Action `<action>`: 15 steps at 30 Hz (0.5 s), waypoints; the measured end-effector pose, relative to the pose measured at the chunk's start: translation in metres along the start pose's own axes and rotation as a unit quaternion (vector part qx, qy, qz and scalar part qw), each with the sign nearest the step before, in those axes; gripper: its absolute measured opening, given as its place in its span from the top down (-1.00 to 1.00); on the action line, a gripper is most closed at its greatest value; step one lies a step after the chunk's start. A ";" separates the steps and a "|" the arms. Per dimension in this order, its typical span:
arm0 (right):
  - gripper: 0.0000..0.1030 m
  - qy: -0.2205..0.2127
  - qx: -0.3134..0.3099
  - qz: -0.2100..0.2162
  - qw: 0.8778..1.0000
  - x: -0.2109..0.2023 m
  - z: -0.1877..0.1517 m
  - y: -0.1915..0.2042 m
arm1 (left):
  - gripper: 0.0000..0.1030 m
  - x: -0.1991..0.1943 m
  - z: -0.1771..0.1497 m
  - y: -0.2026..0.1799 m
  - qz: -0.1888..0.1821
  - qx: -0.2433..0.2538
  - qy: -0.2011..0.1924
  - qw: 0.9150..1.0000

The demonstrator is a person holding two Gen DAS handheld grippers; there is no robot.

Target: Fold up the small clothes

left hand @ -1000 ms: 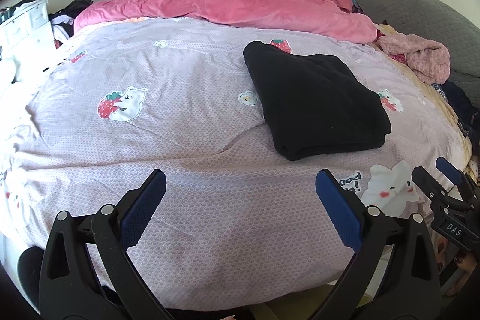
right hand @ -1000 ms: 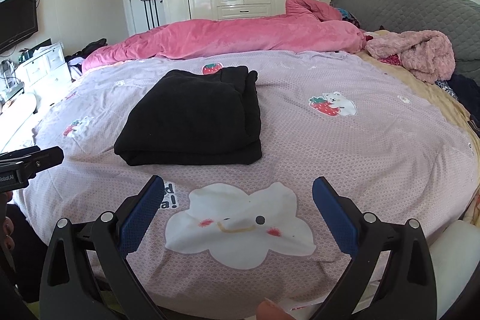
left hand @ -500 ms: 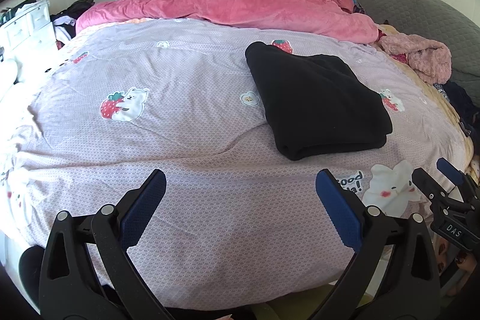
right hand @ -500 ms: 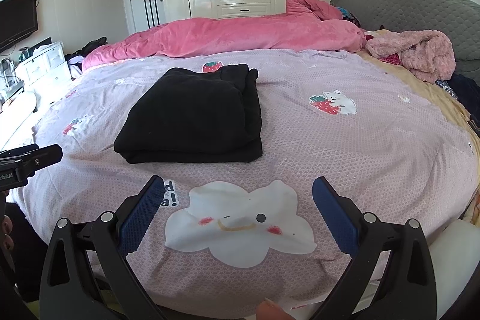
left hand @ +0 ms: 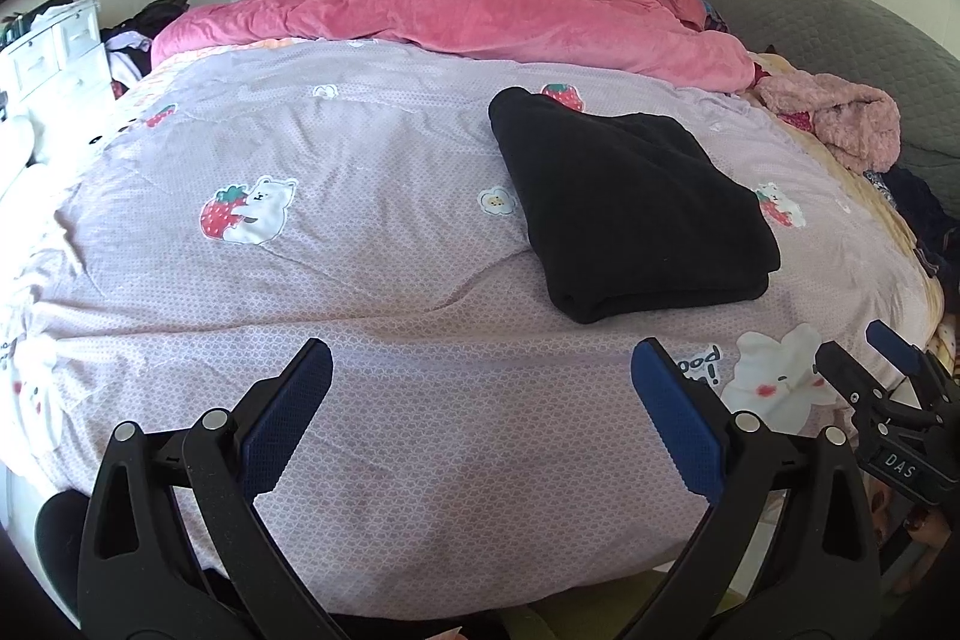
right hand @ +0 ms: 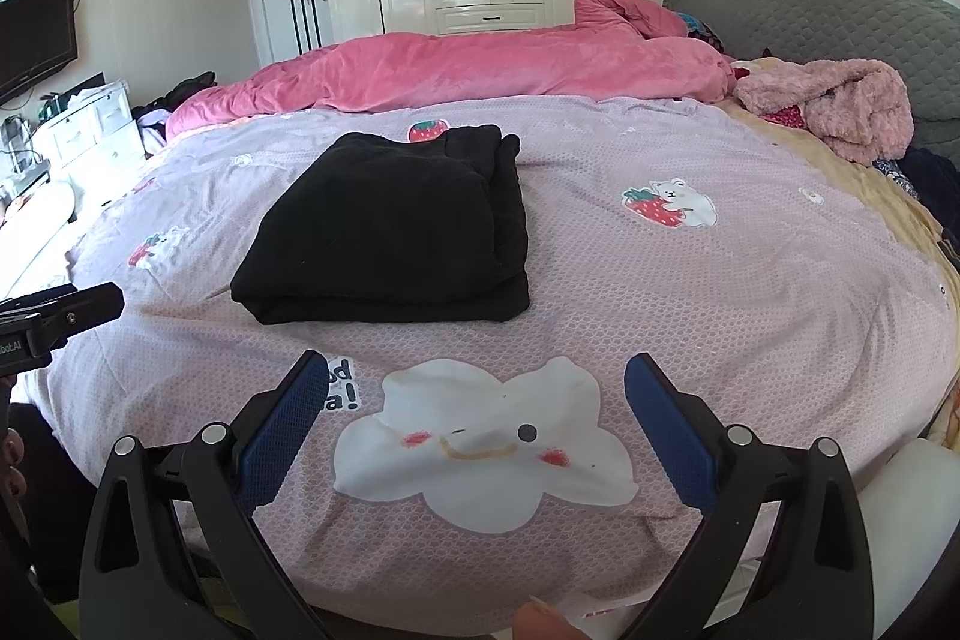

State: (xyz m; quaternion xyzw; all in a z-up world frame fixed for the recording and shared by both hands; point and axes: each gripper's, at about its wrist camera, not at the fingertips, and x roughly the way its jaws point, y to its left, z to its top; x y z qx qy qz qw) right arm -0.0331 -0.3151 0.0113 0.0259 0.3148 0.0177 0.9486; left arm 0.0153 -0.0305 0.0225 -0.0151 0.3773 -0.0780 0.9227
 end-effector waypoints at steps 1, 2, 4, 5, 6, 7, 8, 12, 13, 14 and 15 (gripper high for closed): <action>-0.91 0.001 0.000 0.001 1.000 0.001 0.001 0.000 | -0.82 0.000 0.000 0.000 0.000 0.000 0.000 1.000; -0.91 0.001 0.000 0.000 1.000 0.000 0.000 0.000 | -0.82 0.000 0.000 -0.001 0.001 0.001 0.000 1.000; -0.91 0.002 0.000 0.000 1.000 0.001 0.001 0.000 | -0.82 -0.001 0.000 -0.001 0.002 0.001 0.000 1.000; -0.91 0.003 -0.001 0.001 1.000 0.002 0.001 0.000 | -0.82 -0.001 -0.001 -0.001 0.002 0.001 0.000 1.000; -0.91 0.004 0.000 0.001 1.000 0.002 0.001 0.001 | -0.82 -0.001 -0.001 -0.001 0.001 0.001 0.000 1.000; -0.91 0.004 0.000 0.001 1.000 0.002 0.001 0.001 | -0.82 -0.001 -0.001 -0.001 0.002 0.001 0.000 1.000; -0.91 0.004 0.000 0.001 1.000 0.001 0.001 0.001 | -0.82 -0.001 -0.001 -0.001 0.001 0.001 0.000 1.000; -0.91 0.003 0.000 0.003 1.000 0.001 0.001 0.002 | -0.82 0.000 -0.002 -0.002 0.003 0.002 0.004 1.000; -0.91 0.002 0.000 0.003 1.000 0.001 0.001 0.002 | -0.82 0.000 -0.002 -0.002 0.003 0.002 0.004 1.000; -0.91 0.002 0.000 0.002 1.000 0.001 0.001 0.002 | -0.82 0.000 -0.002 -0.003 0.003 0.002 0.004 1.000; -0.91 0.001 0.001 0.002 1.000 0.001 0.001 0.002 | -0.82 0.000 -0.002 -0.003 0.003 0.002 0.004 1.000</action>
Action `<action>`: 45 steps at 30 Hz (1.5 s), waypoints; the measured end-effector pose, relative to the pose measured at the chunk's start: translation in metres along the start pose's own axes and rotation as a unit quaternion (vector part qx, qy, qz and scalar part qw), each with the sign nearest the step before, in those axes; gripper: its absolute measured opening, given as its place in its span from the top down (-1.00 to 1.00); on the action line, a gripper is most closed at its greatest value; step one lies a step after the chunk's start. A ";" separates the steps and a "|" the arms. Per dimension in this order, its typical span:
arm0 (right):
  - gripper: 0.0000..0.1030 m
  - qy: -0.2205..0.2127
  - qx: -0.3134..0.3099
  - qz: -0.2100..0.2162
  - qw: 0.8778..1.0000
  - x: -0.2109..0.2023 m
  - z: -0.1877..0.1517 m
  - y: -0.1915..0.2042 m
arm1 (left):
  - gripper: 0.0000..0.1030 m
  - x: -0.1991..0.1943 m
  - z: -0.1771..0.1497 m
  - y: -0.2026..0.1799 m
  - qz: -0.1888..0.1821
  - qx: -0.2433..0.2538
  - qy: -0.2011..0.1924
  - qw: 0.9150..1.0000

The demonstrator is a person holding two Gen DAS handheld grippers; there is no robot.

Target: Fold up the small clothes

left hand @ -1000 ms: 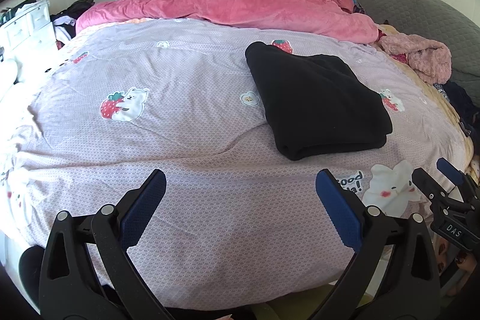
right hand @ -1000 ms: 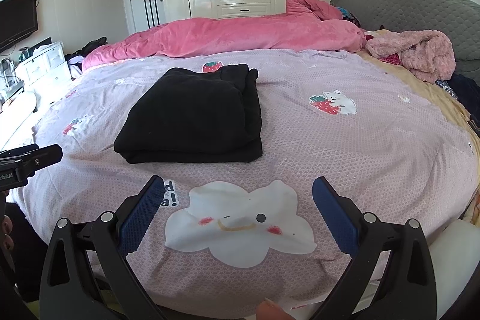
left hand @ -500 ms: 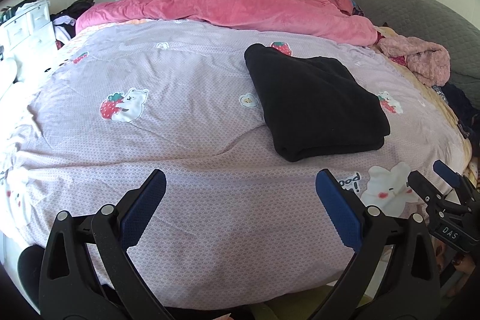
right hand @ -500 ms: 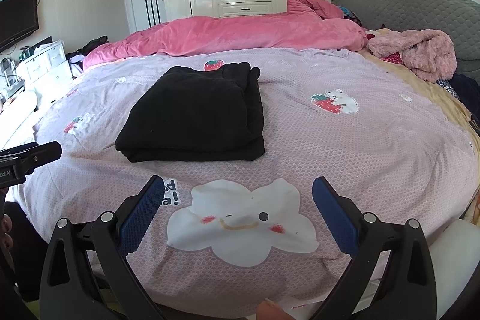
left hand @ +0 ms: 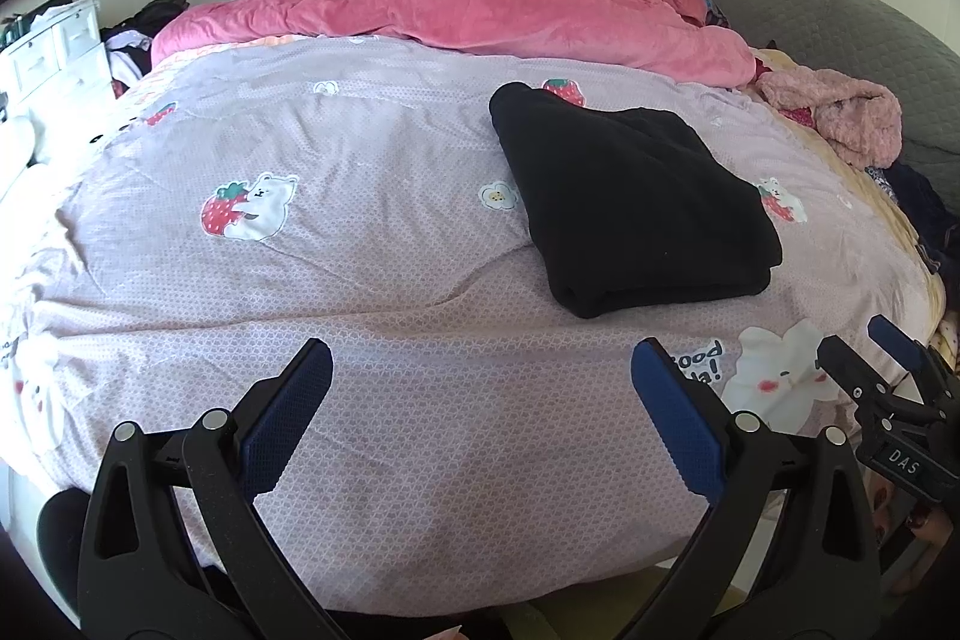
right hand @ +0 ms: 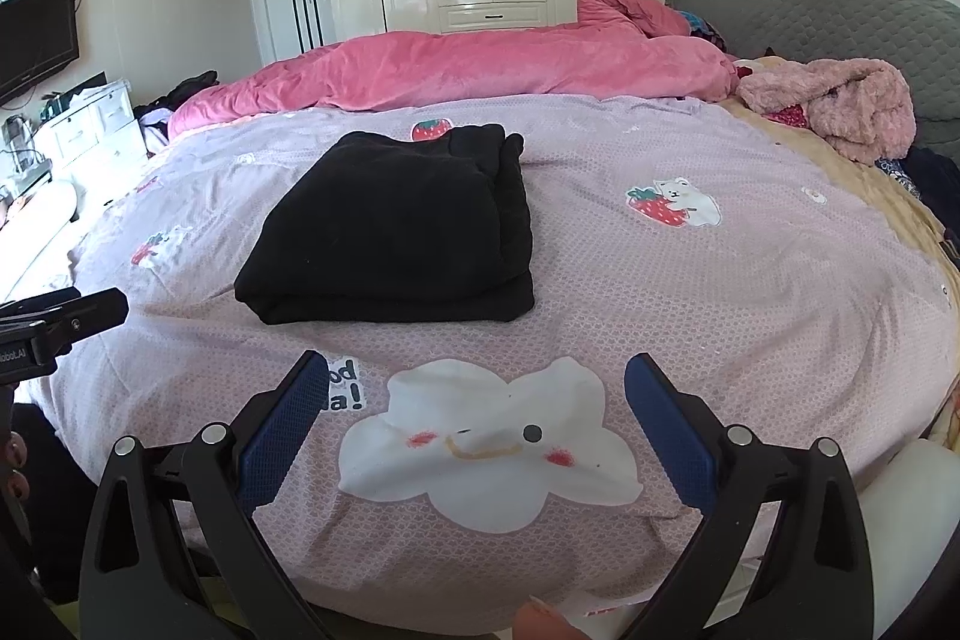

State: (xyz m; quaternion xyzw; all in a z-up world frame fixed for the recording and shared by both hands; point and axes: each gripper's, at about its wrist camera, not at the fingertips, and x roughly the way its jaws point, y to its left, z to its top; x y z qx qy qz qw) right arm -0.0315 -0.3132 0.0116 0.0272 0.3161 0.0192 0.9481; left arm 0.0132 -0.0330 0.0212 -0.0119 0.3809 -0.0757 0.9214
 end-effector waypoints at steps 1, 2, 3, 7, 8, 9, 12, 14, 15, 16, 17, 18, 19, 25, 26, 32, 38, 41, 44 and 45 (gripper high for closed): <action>-0.91 0.000 0.001 0.000 1.000 0.000 0.000 0.000 | -0.82 0.000 0.000 0.000 0.000 0.000 0.000 1.000; -0.91 0.001 0.001 0.000 1.000 0.000 0.000 0.000 | -0.82 0.000 0.000 0.000 0.001 0.000 0.000 1.000; -0.91 0.001 0.002 0.000 1.000 0.000 0.000 0.000 | -0.82 0.000 0.000 0.000 0.001 0.000 0.000 1.000; -0.91 0.002 0.002 0.000 1.000 0.000 0.001 0.000 | -0.82 0.000 0.000 0.000 0.001 0.000 -0.001 1.000; -0.91 0.002 0.001 0.000 1.000 0.001 0.001 0.000 | -0.82 0.000 0.000 0.000 0.001 0.000 -0.001 1.000; -0.91 0.002 0.000 0.000 1.000 0.000 0.001 0.000 | -0.82 0.000 0.000 0.000 0.000 0.000 0.000 1.000; -0.91 0.003 0.001 0.000 1.000 0.001 0.002 0.001 | -0.82 0.000 0.000 0.000 -0.001 0.000 0.001 1.000; -0.91 0.002 0.001 0.000 1.000 0.001 0.002 0.001 | -0.82 0.001 0.000 0.001 -0.001 0.000 0.002 1.000; -0.91 0.002 0.002 0.001 1.000 0.001 0.003 0.001 | -0.82 0.002 0.000 0.002 0.001 0.000 0.003 1.000; -0.91 0.002 0.001 0.000 1.000 0.000 0.002 0.001 | -0.82 0.002 -0.001 0.002 0.003 0.000 0.004 1.000; -0.91 0.002 0.001 0.000 1.000 0.000 0.002 0.001 | -0.82 0.002 -0.001 0.002 0.003 0.000 0.004 1.000; -0.91 0.002 0.001 0.001 1.000 0.000 0.002 0.001 | -0.82 0.001 -0.001 0.002 0.002 0.000 0.004 1.000; -0.91 0.002 0.000 0.000 1.000 0.000 0.002 0.002 | -0.82 0.001 -0.001 0.002 0.002 0.000 0.004 1.000; -0.91 0.004 0.005 -0.001 1.000 0.001 0.003 0.000 | -0.82 0.004 -0.003 0.002 0.007 0.001 0.009 1.000; -0.91 0.005 0.007 -0.001 1.000 0.001 0.003 -0.001 | -0.82 0.004 -0.003 0.003 0.006 0.001 0.010 1.000; -0.91 0.012 0.012 -0.031 0.999 0.005 0.000 -0.008 | -0.82 0.006 -0.004 0.005 0.018 0.005 0.017 1.000; -0.91 0.013 0.054 -0.128 0.990 0.003 -0.007 -0.050 | -0.82 0.008 -0.003 0.032 0.017 -0.029 0.013 0.999; -0.91 0.025 0.106 -0.186 0.977 -0.002 -0.014 -0.093 | -0.82 0.010 0.005 0.066 0.034 -0.055 0.007 0.998; -0.91 0.050 0.159 -0.277 0.946 -0.009 -0.026 -0.152 | -0.82 0.017 0.014 0.116 0.077 -0.088 0.008 0.993; -0.91 0.066 0.187 -0.302 0.932 -0.013 -0.031 -0.175 | -0.82 0.020 0.016 0.137 0.095 -0.100 0.009 0.990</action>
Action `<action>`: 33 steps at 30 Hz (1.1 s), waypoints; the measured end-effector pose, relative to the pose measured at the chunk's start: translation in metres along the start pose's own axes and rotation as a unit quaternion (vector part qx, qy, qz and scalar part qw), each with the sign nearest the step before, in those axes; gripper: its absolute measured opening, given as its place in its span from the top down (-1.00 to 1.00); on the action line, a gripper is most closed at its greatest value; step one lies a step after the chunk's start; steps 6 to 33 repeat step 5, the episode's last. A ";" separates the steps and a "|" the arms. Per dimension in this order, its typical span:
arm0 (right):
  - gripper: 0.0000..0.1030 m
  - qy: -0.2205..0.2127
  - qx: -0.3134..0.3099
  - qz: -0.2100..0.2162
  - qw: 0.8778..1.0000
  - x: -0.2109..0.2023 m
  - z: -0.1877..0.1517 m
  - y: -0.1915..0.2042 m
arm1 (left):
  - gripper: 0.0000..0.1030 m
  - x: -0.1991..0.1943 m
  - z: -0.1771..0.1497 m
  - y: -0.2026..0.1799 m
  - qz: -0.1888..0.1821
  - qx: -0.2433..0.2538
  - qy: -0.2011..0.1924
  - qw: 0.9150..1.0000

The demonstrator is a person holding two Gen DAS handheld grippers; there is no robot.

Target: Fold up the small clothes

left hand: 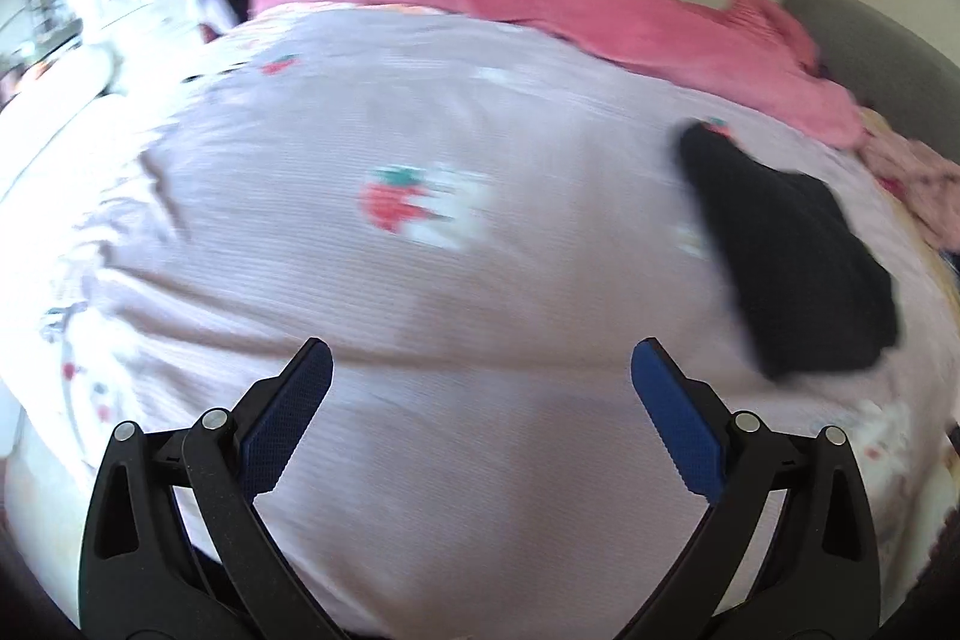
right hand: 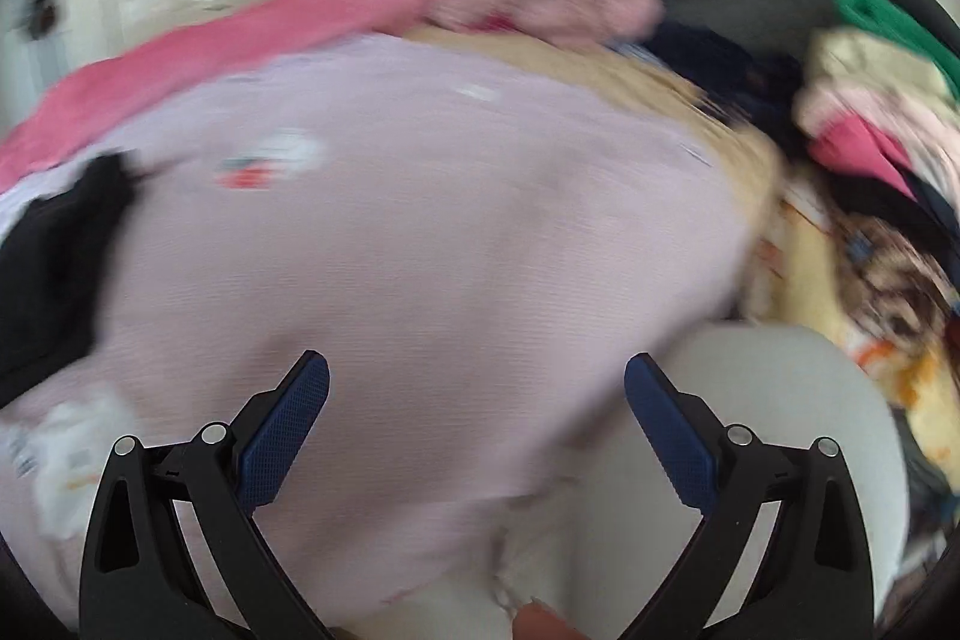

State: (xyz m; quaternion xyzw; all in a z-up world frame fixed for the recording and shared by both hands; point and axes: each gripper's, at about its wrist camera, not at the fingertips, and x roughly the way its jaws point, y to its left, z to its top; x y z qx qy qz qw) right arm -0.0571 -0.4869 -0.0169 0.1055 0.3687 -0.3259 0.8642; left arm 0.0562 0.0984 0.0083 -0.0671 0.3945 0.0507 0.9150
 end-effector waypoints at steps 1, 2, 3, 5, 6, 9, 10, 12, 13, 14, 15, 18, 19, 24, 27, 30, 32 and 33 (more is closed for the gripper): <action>-0.91 0.013 0.027 -0.027 0.999 0.009 0.002 -0.021 | -0.82 0.009 0.008 0.027 0.027 -0.018 0.004 0.999; -0.91 0.026 0.062 -0.069 0.995 0.020 0.002 -0.051 | -0.82 0.015 0.015 0.048 0.045 -0.035 0.008 0.998; -0.91 0.032 0.082 -0.104 0.991 0.027 0.001 -0.072 | -0.82 0.021 0.021 0.071 0.062 -0.054 0.012 0.997; -0.91 0.040 0.120 -0.177 0.976 0.041 -0.005 -0.119 | -0.82 0.031 0.037 0.125 0.092 -0.104 0.018 0.990; -0.91 0.040 0.120 -0.177 0.976 0.041 -0.005 -0.119 | -0.82 0.031 0.037 0.125 0.092 -0.104 0.018 0.990; -0.91 0.040 0.120 -0.177 0.976 0.041 -0.005 -0.119 | -0.82 0.031 0.037 0.125 0.092 -0.104 0.018 0.990; -0.91 0.040 0.120 -0.177 0.976 0.041 -0.005 -0.119 | -0.82 0.031 0.037 0.125 0.092 -0.104 0.018 0.990; -0.91 0.040 0.120 -0.177 0.976 0.041 -0.005 -0.119 | -0.82 0.031 0.037 0.125 0.092 -0.104 0.018 0.990; -0.91 0.040 0.120 -0.177 0.976 0.041 -0.005 -0.119 | -0.82 0.031 0.037 0.125 0.092 -0.104 0.018 0.990; -0.91 0.040 0.120 -0.177 0.976 0.041 -0.005 -0.119 | -0.82 0.031 0.037 0.125 0.092 -0.104 0.018 0.990; -0.91 0.040 0.120 -0.177 0.976 0.041 -0.005 -0.119 | -0.82 0.031 0.037 0.125 0.092 -0.104 0.018 0.990; -0.91 0.040 0.120 -0.177 0.976 0.041 -0.005 -0.119 | -0.82 0.031 0.037 0.125 0.092 -0.104 0.018 0.990; -0.91 0.040 0.120 -0.177 0.976 0.041 -0.005 -0.119 | -0.82 0.031 0.037 0.125 0.092 -0.104 0.018 0.990; -0.91 0.040 0.120 -0.177 0.976 0.041 -0.005 -0.119 | -0.82 0.031 0.037 0.125 0.092 -0.104 0.018 0.990; -0.91 0.040 0.120 -0.177 0.976 0.041 -0.005 -0.119 | -0.82 0.031 0.037 0.125 0.092 -0.104 0.018 0.990; -0.91 0.040 0.120 -0.177 0.976 0.041 -0.005 -0.119 | -0.82 0.031 0.037 0.125 0.092 -0.104 0.018 0.990; -0.91 0.040 0.120 -0.177 0.976 0.041 -0.005 -0.119 | -0.82 0.031 0.037 0.125 0.092 -0.104 0.018 0.990; -0.91 0.040 0.120 -0.177 0.976 0.041 -0.005 -0.119 | -0.82 0.031 0.037 0.125 0.092 -0.104 0.018 0.990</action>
